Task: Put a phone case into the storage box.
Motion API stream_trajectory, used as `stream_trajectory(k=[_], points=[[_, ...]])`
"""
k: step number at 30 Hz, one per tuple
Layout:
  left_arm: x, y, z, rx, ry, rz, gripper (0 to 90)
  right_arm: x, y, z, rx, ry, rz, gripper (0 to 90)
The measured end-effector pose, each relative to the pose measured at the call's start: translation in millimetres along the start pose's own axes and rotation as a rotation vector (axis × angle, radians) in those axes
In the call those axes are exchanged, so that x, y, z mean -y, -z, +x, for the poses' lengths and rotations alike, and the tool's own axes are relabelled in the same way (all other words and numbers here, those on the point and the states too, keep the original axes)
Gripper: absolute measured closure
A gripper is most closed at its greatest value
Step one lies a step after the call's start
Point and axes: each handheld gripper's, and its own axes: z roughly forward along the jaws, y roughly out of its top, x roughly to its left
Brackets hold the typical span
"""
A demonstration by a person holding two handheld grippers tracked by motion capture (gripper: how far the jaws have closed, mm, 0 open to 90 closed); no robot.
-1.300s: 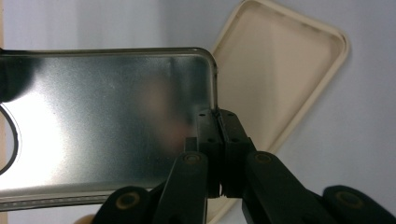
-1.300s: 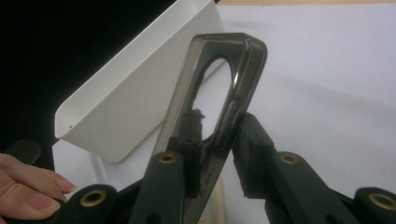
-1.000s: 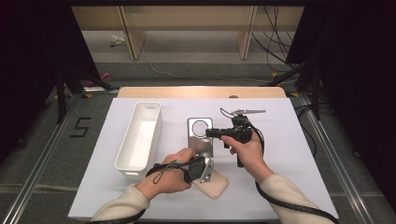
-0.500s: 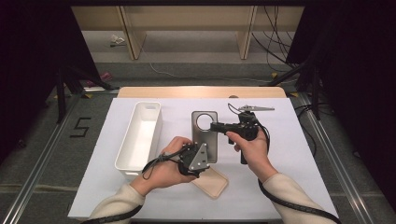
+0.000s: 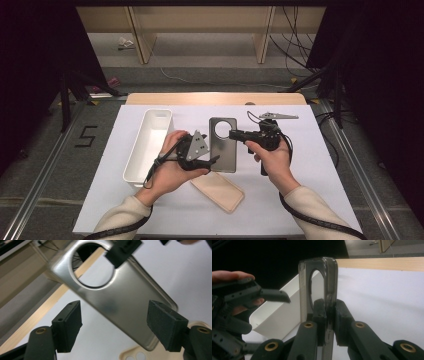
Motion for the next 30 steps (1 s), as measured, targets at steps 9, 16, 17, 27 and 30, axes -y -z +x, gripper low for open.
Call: stream_trajectory(k=[9, 16, 17, 27, 30], points=[[1.5, 3.8, 9.8, -0.088, 0.113, -0.034, 31.6, 1.5, -0.2, 3.9, 0.009, 0.021, 0.001, 81.7], [3.6, 4.5, 18.5, -0.097, 0.272, -0.081, 40.0, 2.9, -0.6, 7.0, 0.008, 0.024, 0.001, 81.7], [3.5, 4.2, 19.1, -0.099, 0.282, -0.086, 40.6, 3.2, -0.7, 7.6, 0.007, 0.024, 0.001, 81.7], [-2.4, 1.2, 27.9, -0.081, 0.384, -0.122, 48.5, 5.0, -2.7, 10.7, 0.005, 0.031, 0.007, 81.7], [-4.2, -0.5, 30.6, -0.074, 0.409, -0.131, 53.2, 5.0, -2.2, 12.3, 0.006, 0.040, 0.002, 81.7]])
